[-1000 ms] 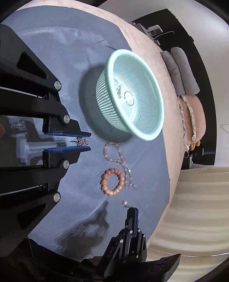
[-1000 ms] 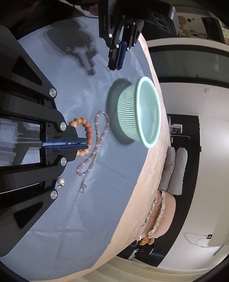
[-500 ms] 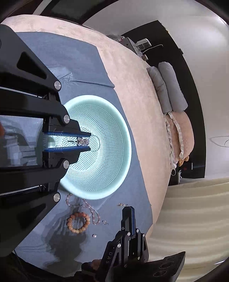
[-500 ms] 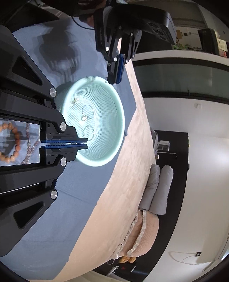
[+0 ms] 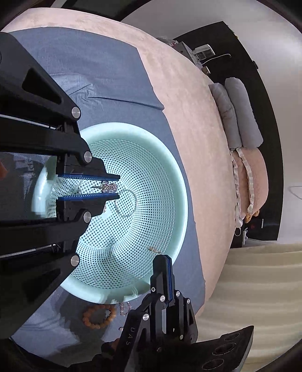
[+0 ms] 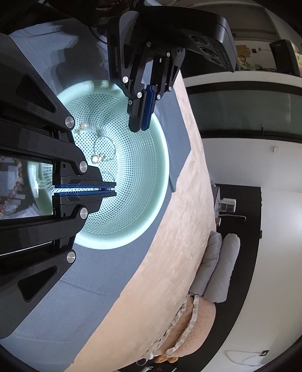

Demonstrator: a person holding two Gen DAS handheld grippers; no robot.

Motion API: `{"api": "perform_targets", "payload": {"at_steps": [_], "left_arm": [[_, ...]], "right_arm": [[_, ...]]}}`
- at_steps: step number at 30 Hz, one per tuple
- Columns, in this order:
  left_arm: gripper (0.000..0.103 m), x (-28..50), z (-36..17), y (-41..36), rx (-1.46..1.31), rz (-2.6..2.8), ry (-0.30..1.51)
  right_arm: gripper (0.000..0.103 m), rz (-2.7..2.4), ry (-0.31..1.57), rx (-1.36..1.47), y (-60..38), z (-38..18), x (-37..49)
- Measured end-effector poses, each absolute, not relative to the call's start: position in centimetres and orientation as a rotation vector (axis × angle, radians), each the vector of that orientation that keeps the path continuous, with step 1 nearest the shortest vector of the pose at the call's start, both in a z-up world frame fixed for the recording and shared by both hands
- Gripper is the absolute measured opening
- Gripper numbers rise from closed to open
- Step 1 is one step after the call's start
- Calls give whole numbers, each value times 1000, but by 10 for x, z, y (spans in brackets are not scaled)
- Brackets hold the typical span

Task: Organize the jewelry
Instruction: 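Carry both items over the green basket and open both tools to release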

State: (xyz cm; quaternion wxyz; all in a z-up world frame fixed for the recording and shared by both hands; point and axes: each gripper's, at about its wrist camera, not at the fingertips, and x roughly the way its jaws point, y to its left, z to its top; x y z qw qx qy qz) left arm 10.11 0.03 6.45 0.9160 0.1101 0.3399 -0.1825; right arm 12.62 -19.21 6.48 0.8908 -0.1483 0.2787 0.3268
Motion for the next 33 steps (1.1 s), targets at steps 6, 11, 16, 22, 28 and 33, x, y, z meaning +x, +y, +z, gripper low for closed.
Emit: {"api": "perform_targets", "payload": {"at_steps": [6, 11, 16, 22, 28, 33], "left_arm": [[11, 107, 58, 2, 230, -373, 720], [11, 111, 55, 3, 225, -365, 734], [13, 111, 54, 8, 220, -334, 728], [75, 101, 68, 14, 195, -320, 664], [98, 92, 77, 16, 241, -271, 643], [97, 77, 81, 20, 240, -261, 641]], "right_arm": [[2, 672, 609, -309, -190, 56, 133], [3, 668, 617, -311, -191, 53, 132], [4, 653, 620, -316, -193, 54, 128], [65, 617, 600, -303, -203, 60, 125], [86, 537, 552, -319, -215, 73, 115], [87, 485, 556, -306, -236, 77, 103]]}}
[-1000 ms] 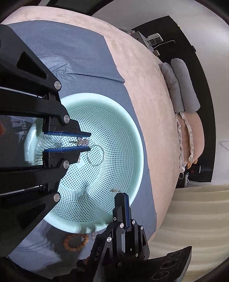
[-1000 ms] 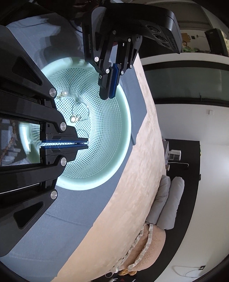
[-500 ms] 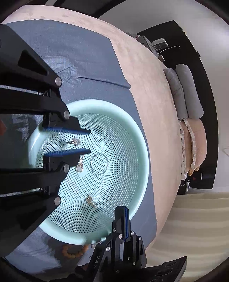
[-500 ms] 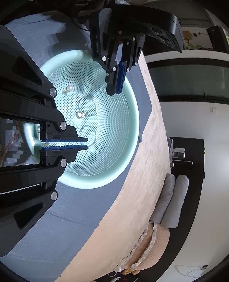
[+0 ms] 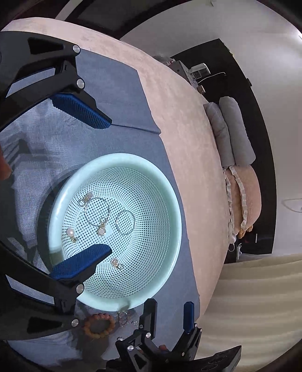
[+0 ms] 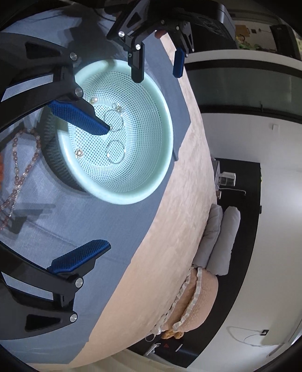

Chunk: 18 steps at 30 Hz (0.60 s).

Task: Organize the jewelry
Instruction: 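Carry both items over the green basket and open both tools to release, then grasp the peach bead bracelet with the left tool while the right tool grasps a pearl earring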

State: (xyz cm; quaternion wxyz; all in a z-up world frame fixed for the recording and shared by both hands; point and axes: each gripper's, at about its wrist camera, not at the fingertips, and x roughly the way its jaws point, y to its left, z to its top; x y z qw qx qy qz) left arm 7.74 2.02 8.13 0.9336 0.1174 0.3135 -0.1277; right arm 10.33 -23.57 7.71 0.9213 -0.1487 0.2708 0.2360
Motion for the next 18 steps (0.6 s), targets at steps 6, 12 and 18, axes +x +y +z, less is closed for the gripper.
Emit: {"api": "perform_targets", "payload": {"at_steps": [6, 12, 18], "left_arm": [[97, 55, 85, 16, 234, -260, 646], [97, 26, 87, -6, 237, -314, 635], [97, -1, 79, -56, 290, -406, 639]], "right_arm": [[87, 421, 573, -274, -270, 80, 85], [87, 351, 595, -264, -309, 75, 59], [87, 274, 635, -234, -353, 64, 37]]}}
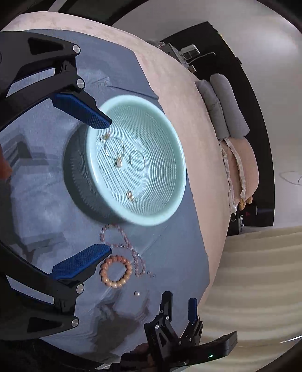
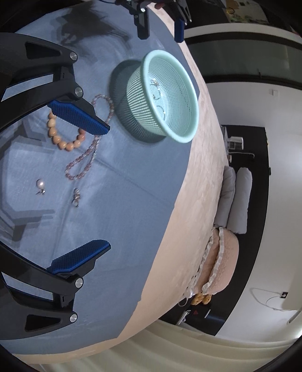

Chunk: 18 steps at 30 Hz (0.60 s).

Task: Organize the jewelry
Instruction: 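Grasp the peach bead bracelet with the left tool while the right tool grasps a pearl earring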

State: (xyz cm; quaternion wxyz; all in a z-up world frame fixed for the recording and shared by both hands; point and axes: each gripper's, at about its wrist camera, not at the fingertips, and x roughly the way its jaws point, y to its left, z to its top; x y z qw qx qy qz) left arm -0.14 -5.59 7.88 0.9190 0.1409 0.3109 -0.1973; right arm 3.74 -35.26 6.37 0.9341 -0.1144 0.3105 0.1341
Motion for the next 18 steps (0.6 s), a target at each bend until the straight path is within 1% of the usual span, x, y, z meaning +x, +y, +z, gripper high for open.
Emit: {"api": "perform_targets", "payload": {"at_steps": [4, 10, 14, 18], "left_arm": [[97, -11, 64, -96, 340, -468, 654], [97, -13, 43, -145, 342, -579, 679], [97, -6, 29, -167, 341, -621, 696], [97, 4, 18, -172, 284, -645, 726]], "right_arm": [[87, 242, 664, -230, -372, 51, 25], [87, 221, 709, -217, -391, 33, 19], [87, 223, 728, -195, -399, 20, 18], [86, 241, 747, -175, -400, 10, 24]]}}
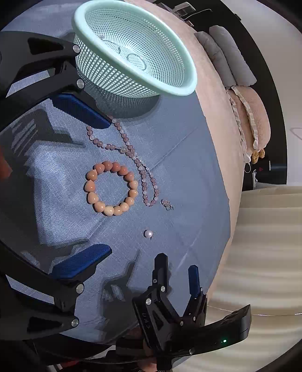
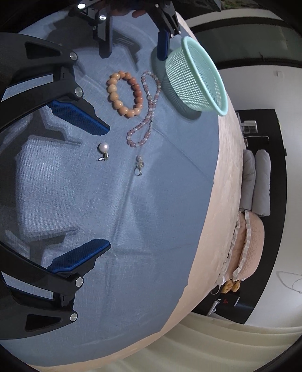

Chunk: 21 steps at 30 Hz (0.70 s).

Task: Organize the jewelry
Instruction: 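Grasp the peach bead bracelet with the left tool while the right tool grasps a pearl earring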

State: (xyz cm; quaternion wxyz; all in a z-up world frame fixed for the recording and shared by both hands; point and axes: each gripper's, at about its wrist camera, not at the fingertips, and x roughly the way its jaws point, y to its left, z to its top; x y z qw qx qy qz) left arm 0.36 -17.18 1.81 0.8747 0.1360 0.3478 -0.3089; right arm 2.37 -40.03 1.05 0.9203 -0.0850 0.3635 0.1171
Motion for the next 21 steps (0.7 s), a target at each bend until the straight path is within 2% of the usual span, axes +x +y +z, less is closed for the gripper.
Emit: {"api": "perform_targets", "payload": {"at_steps": [2, 3, 4, 7, 10, 12, 14, 17, 18, 20, 21], "left_arm": [[94, 8, 12, -172, 270, -652, 743], [90, 9, 9, -172, 266, -662, 750], [80, 10, 6, -172, 263, -672, 758], [76, 12, -4, -176, 273, -684, 786], [64, 12, -12, -179, 294, -694, 800], [64, 12, -14, -179, 301, -696, 797], [57, 14, -15, -180, 289, -706, 809], [48, 18, -15, -182, 284, -727, 829], [46, 18, -15, -184, 296, -730, 828], [31, 18, -15, -187, 295, -743, 833], [30, 19, -15, -188, 296, -740, 835]], "right_arm": [[85, 256, 752, -167, -400, 6, 26], [79, 266, 753, -165, -399, 4, 27], [75, 272, 754, -165, -398, 2, 28], [72, 298, 764, -162, -394, -4, 30], [64, 344, 759, -169, -388, -9, 29], [60, 372, 765, -179, -382, -12, 28], [54, 409, 784, -183, -376, -16, 28], [44, 446, 796, -192, -370, -19, 29], [38, 454, 802, -178, -370, -19, 30], [30, 454, 812, -166, -369, -20, 33], [25, 454, 814, -167, -368, -21, 33]]}}
